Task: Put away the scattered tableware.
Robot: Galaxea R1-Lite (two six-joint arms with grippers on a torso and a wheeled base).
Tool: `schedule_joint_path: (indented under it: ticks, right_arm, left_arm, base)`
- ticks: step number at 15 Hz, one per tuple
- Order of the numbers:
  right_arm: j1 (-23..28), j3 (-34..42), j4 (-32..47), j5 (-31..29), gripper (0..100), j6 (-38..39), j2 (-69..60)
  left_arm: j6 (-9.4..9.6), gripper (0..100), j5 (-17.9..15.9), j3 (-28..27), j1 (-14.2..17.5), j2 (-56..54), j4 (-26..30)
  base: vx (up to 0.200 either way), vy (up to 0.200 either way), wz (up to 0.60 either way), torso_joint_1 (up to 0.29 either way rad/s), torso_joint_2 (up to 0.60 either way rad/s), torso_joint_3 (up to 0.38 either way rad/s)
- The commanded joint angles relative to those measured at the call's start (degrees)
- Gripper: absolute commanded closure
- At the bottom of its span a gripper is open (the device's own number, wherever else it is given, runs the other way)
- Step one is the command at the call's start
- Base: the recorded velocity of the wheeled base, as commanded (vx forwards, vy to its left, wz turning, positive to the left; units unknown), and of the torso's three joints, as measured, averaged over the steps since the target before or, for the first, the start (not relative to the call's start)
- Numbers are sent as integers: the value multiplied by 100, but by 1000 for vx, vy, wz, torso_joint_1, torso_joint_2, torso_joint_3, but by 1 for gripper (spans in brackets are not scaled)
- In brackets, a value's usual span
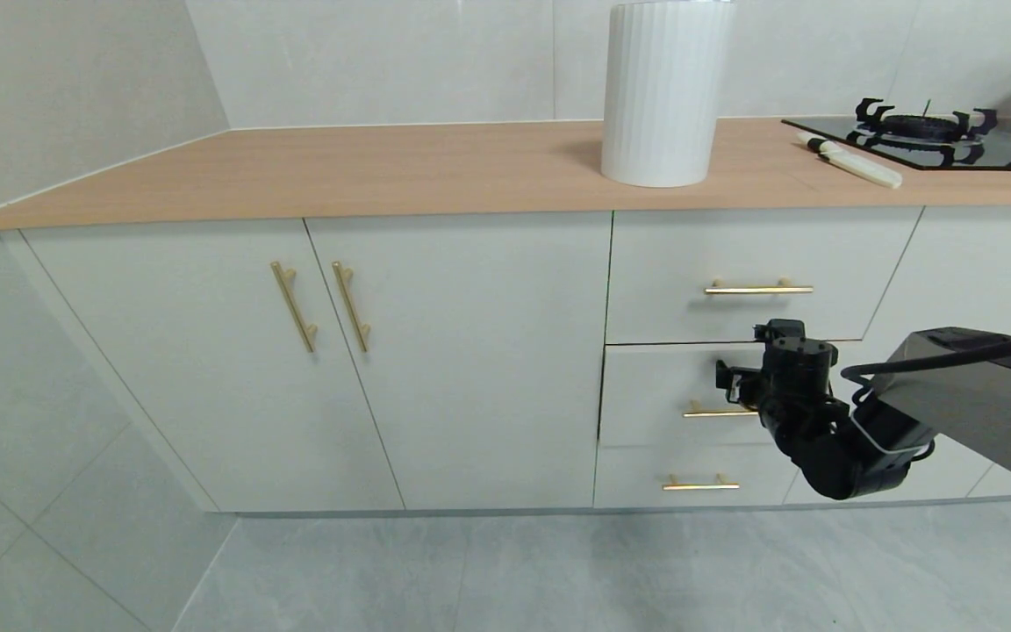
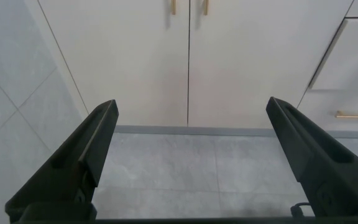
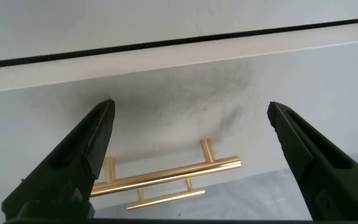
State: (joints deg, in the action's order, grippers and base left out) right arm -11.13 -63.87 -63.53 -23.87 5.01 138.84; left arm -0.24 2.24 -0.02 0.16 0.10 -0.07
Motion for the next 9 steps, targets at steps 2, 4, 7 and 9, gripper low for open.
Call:
schedule_joint_path:
  ticks: [2,4,7,9]
  right_arm:
    - [67,-144,-2,-21,0,0,91]
    - [93,-293,-2,-232,0,0,196]
    - [146,-416,-2,-311,0,0,258]
    - [155,-399,-2,-320,0,0,240]
  left_arm:
    - [-2,0,-5,2,2,8,-1]
    - [-2,0,-5,2,2,8,7]
    - [-2,0,-5,2,2,8,-1]
    - [-2,0,-5,2,2,8,-1]
  base:
    - [0,0,0,0,0,0]
    - [0,0,0,0,0,0]
    - [0,0,0,0,0,0]
    - [0,0,0,0,0,0]
